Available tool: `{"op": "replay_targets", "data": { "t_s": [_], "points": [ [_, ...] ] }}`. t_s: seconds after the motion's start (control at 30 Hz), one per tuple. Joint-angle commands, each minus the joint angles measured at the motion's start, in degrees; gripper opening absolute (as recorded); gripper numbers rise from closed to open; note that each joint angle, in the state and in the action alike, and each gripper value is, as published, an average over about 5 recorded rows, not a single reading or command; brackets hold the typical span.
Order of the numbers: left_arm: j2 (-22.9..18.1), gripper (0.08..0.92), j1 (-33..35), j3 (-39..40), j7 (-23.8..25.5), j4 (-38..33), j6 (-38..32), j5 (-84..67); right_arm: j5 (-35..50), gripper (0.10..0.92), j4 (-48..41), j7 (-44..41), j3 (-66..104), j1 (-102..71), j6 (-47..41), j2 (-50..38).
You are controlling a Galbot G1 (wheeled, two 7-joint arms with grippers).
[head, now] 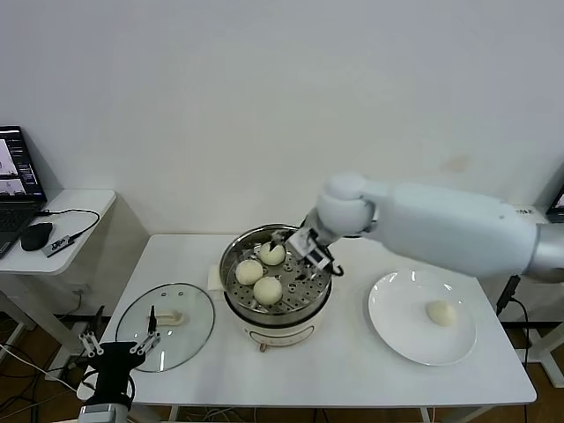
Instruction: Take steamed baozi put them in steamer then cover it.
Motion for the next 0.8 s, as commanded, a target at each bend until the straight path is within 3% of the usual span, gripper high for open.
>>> {"op": "replay_targets", "data": {
  "t_s": [0.03,0.27,0.47,0.8],
  "points": [
    [0.84,0.823,-0.76,1.21,0.08,0.28,0.09,-0.06,5.19,0.823,4.92,-3.61,4.24,2.73,-8.24,-18.61],
    [1.93,0.823,-1.36,2.53,0.15,0.91,0.06,-0.19,3.15,0.823,8.02,-4.35,13.17,-8.36,-10.16,-32.28],
    [2.63,0.823,-1.38,3.19,0.18,1.22,-0.01,-0.27,-3.33,0.823,7.67,-4.34,23.26,-24.84,-9.62,-40.78],
    [2.66,0.823,-0.96,3.66,0.19,1.29,-0.10,-0.13,-8.84,0.823,3.65,-1.62,22.68,-32.79,-10.00,-41.30]
  ]
}}
